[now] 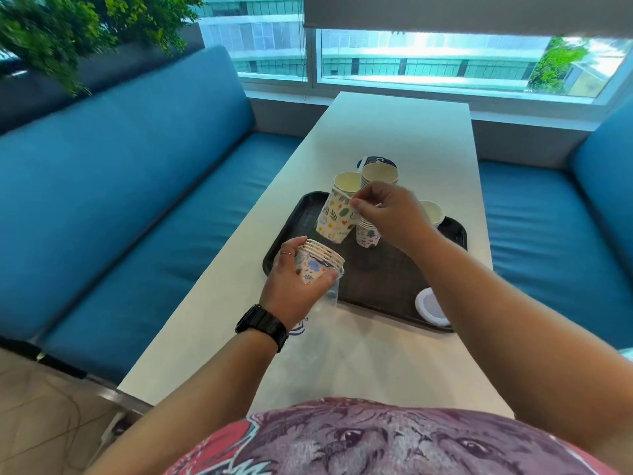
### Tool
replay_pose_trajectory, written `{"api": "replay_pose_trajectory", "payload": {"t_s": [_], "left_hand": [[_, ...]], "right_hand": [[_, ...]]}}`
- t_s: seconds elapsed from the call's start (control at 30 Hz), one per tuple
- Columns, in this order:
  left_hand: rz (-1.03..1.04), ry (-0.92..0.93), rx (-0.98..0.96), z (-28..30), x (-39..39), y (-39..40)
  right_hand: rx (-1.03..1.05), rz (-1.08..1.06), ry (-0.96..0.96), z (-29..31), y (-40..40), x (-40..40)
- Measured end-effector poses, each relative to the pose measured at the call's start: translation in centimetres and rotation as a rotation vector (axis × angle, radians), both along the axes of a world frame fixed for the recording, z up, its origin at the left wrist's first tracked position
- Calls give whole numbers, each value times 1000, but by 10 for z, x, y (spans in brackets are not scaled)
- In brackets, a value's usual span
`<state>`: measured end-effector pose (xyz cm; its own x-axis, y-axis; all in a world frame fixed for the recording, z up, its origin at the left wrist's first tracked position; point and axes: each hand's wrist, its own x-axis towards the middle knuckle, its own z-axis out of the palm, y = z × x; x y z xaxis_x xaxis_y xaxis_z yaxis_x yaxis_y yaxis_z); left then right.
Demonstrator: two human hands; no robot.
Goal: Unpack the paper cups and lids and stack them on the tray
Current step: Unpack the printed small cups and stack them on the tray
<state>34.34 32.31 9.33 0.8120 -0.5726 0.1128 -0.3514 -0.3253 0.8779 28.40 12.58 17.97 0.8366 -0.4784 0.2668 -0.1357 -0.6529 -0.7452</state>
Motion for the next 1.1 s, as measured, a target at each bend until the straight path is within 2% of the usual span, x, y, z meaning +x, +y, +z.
{"api": "replay_pose_trajectory", "payload": {"t_s": [0.3,0.43,0.53,0.7,0.9,1.1], "left_hand": [[18,28,6,-7,6,-4],[17,42,3,-10,8,-6],[15,54,10,-12,8,-7],[17,66,11,-13,10,-8],[21,79,2,-13,9,-8],[17,88,-13,-12,8,-8]], "right_hand": [[-461,-127,-38,59,-55,26],[-664,-181,8,59,-75,34],[-756,-144,76,45,-79,35],[-759,-97,154,16,-75,31],[-639,-114,112,-14,-70,28],[-661,-100,117,-30,-78,29]]}}
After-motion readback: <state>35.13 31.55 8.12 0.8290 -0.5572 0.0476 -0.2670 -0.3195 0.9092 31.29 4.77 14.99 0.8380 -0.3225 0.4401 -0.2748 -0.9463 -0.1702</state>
